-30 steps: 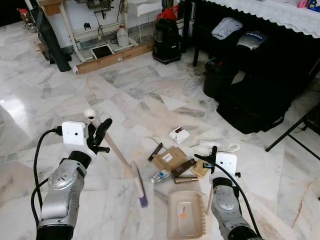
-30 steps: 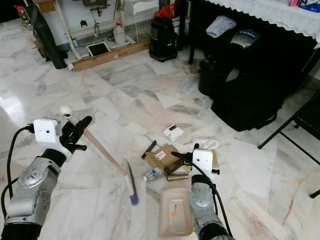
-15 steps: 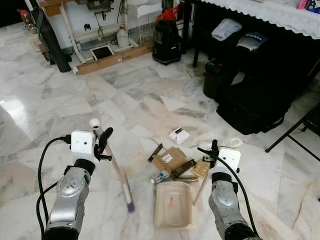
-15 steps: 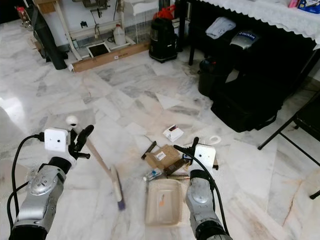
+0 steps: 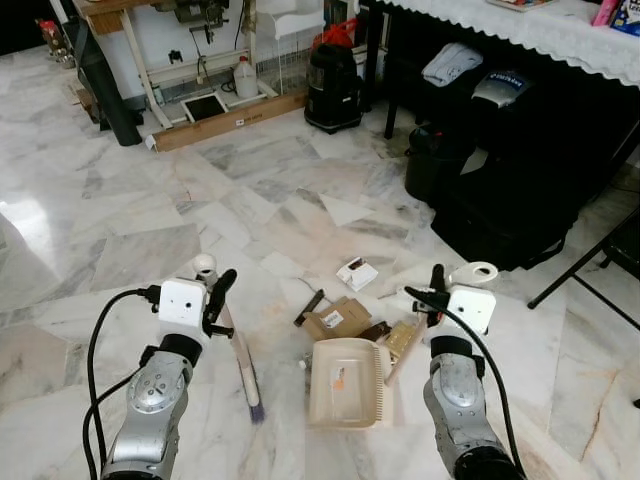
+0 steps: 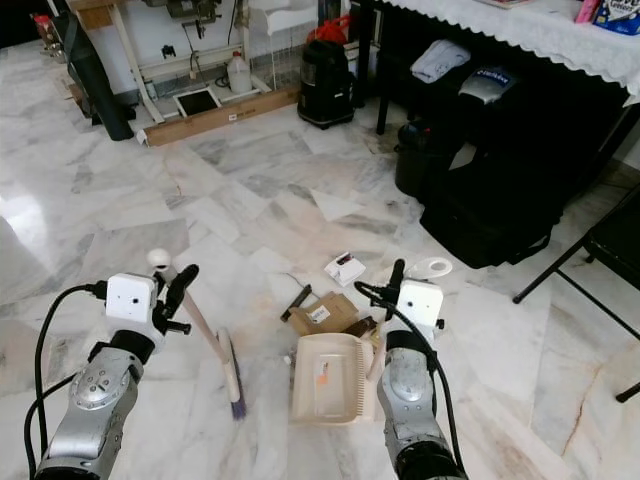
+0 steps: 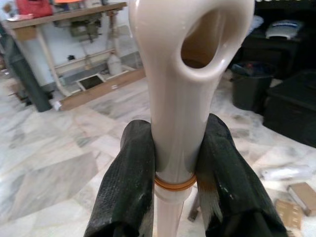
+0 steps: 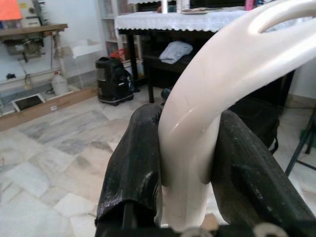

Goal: Sweep floor

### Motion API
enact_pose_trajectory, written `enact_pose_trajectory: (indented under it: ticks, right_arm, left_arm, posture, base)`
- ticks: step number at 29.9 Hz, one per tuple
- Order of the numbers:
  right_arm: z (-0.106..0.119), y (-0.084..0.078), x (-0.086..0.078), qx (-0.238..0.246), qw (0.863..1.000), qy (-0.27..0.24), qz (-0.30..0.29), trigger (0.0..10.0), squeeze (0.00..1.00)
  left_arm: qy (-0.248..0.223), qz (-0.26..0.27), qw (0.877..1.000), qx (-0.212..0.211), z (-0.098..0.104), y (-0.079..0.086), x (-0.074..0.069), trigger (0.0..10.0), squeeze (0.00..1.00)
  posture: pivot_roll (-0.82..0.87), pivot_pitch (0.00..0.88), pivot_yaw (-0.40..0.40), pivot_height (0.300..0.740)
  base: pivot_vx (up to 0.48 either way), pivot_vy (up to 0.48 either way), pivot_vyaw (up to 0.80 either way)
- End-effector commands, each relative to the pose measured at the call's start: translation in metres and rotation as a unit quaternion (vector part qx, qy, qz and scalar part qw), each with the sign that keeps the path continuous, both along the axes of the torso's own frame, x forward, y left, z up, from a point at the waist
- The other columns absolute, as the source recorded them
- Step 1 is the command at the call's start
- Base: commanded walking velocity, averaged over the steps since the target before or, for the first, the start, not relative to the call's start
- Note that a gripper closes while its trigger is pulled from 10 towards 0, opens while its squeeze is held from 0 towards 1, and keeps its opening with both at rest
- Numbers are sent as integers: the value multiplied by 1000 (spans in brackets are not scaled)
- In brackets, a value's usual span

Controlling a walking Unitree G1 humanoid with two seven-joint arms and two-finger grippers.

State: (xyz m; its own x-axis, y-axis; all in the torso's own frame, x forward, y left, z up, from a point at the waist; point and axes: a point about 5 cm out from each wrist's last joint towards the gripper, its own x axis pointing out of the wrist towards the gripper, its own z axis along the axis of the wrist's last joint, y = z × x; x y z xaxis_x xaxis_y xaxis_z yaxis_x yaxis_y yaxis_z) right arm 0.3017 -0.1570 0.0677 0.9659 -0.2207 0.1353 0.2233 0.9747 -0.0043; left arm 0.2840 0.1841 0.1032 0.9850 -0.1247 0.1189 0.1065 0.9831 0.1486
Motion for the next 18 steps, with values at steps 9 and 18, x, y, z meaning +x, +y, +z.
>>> enact_pose_trajectory:
  ticks: [9, 18]
  right_arm:
    - [18, -1, 2, -2, 999, -32, 4, 10000, 0]
    - [16, 5, -1, 1, 1000, -24, 13, 10000, 0]
  left_arm:
    - [-31, 6, 999, 13, 9, -1, -2, 10000, 0]
    - [-21, 6, 999, 26, 5, -1, -3, 10000, 0]
  posture:
    - [148, 0, -5, 740]
    - [158, 0, -8, 740]
  base:
    - [0, 0, 783]
    - [0, 0, 792]
